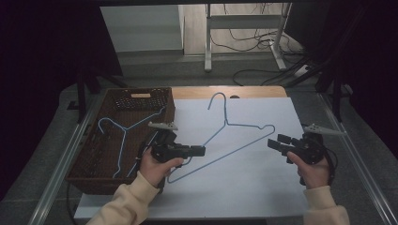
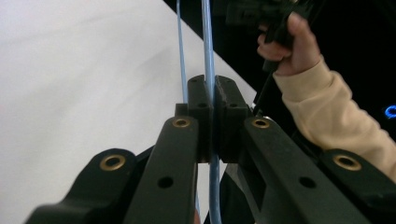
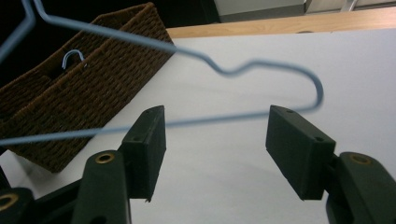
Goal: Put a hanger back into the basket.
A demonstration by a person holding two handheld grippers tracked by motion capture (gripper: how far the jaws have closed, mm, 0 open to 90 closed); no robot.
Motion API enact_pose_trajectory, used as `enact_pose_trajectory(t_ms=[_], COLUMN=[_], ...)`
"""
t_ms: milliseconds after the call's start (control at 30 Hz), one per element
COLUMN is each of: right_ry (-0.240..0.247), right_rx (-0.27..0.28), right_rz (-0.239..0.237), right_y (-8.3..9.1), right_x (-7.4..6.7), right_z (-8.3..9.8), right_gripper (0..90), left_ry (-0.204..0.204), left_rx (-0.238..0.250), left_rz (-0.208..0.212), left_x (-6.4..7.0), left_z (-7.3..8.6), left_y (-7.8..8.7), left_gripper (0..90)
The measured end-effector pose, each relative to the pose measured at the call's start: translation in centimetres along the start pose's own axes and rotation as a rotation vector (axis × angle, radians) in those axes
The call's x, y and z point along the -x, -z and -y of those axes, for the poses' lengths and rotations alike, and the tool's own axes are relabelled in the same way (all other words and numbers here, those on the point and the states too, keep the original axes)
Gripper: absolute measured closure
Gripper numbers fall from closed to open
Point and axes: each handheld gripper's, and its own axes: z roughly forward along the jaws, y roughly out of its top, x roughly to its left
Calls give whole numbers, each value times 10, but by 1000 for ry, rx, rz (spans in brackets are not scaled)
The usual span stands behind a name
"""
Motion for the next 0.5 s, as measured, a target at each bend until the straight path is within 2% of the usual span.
enact_pose_trajectory(t_ms=[33,133,200,233,300,433,467,500], right_ry=[0,1,3,3,3,10,10,12], right_rx=[0,-17,-22,-31,-35,-53,-53,-61], right_rz=[0,-1,-2,-2,-2,-2,-2,-2], right_y=[0,-5,-6,-8,-9,-13,-13,-15], right_x=[0,-1,-1,0,0,1,1,1], right_z=[0,1,2,2,3,5,5,6], right_gripper=[380,370,368,366,365,361,361,360], left_ry=[0,1,1,12,17,20,20,24], left_rx=[0,26,32,45,53,82,82,95], left_rz=[0,-7,-6,-2,-2,-16,-16,-19], left_x=[0,-2,-3,-5,-6,-11,-11,-13], left_z=[0,0,1,1,2,6,6,7], left_y=[0,16,20,27,31,53,53,62], left_gripper=[865,865,865,865,865,865,865,865])
